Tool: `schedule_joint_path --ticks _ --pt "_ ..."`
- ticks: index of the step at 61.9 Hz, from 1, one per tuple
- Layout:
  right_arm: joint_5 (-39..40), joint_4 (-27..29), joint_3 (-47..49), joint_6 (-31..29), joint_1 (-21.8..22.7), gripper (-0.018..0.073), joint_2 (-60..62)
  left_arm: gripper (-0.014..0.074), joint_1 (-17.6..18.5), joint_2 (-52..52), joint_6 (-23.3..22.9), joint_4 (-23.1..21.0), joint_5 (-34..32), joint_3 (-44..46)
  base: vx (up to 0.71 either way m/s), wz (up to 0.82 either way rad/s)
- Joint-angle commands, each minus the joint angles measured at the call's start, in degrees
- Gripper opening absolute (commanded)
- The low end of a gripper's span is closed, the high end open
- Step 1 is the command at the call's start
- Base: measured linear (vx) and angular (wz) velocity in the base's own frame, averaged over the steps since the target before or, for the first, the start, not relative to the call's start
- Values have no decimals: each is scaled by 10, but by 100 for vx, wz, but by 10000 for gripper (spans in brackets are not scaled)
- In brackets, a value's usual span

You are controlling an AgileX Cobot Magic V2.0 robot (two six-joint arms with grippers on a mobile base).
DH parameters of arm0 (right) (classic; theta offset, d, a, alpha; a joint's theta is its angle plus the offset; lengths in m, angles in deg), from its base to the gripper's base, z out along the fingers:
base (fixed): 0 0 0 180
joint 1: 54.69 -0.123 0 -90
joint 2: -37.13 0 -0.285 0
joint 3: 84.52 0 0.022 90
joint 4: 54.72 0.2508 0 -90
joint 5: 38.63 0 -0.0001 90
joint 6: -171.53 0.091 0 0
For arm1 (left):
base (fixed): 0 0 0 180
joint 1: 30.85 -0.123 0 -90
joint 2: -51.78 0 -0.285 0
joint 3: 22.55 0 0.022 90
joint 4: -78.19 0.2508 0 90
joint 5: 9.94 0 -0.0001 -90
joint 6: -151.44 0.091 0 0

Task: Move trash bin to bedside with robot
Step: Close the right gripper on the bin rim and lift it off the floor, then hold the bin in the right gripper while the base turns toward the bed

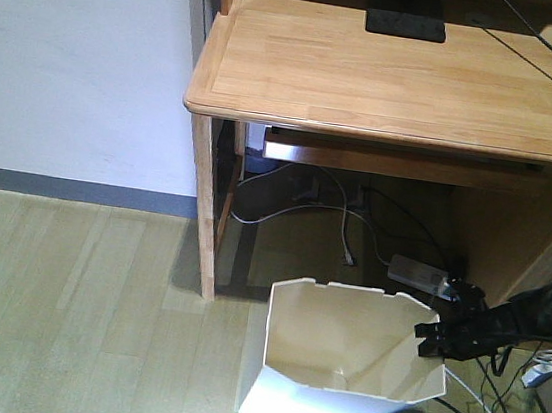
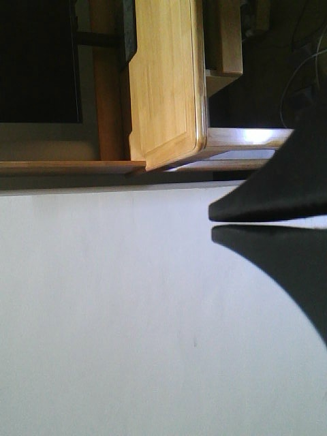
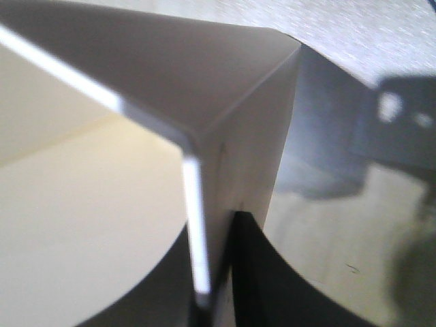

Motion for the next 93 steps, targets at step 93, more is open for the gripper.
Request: schedule_joint_path --ticks 93 --pt "-349 70 -172 -51 17 -4 347 -6 4 4 -8 -5 -43 -7 0 0"
